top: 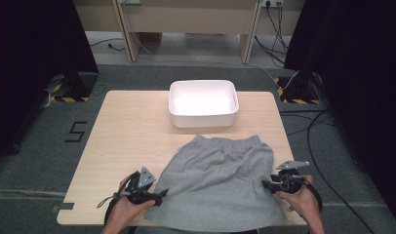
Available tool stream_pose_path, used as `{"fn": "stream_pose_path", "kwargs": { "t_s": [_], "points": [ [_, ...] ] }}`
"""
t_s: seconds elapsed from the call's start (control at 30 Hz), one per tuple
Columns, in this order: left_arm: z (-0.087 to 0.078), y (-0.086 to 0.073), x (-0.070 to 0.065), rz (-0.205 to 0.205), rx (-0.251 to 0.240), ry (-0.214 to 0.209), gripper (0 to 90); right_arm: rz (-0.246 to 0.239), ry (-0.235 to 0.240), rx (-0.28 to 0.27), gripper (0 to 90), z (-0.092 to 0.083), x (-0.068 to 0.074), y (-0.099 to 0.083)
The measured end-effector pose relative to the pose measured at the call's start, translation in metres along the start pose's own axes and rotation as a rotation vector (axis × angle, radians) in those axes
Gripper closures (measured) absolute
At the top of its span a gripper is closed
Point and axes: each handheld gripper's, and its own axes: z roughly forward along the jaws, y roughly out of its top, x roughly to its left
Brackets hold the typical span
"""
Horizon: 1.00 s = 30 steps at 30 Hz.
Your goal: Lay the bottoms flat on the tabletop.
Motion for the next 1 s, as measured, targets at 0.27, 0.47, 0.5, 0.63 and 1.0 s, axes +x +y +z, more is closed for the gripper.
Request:
{"fn": "stream_pose_path", "kwargs": {
  "t_s": [0.27, 0.47, 0.5, 0.63, 1.0],
  "points": [
    [0.028, 0.011, 0.004, -0.007, 0.03, 0.032, 16.1, -0.169, -0.249, 0.031, 84.7, -0.027, 0.0, 0.015],
    [0.022, 0.006, -0.001, 0.011, 0.031, 0.055, 16.1, -0.22, -0.273, 0.108, 71.4, -0.009, 0.016, 0.02],
    [0.021, 0.005, 0.0, 0.011, 0.03, 0.06, 16.0, -0.197, -0.204, 0.112, 68.4, -0.006, 0.018, 0.018],
    [0.016, -0.001, 0.01, -0.012, 0.036, 0.062, 15.8, -0.124, -0.167, -0.003, 61.9, -0.02, 0.009, 0.02],
    [0.018, 0.007, 0.024, -0.069, 0.001, 0.038, 19.3, 0.014, -0.113, -0.062, 58.7, -0.01, -0.017, 0.012]
  ]
}}
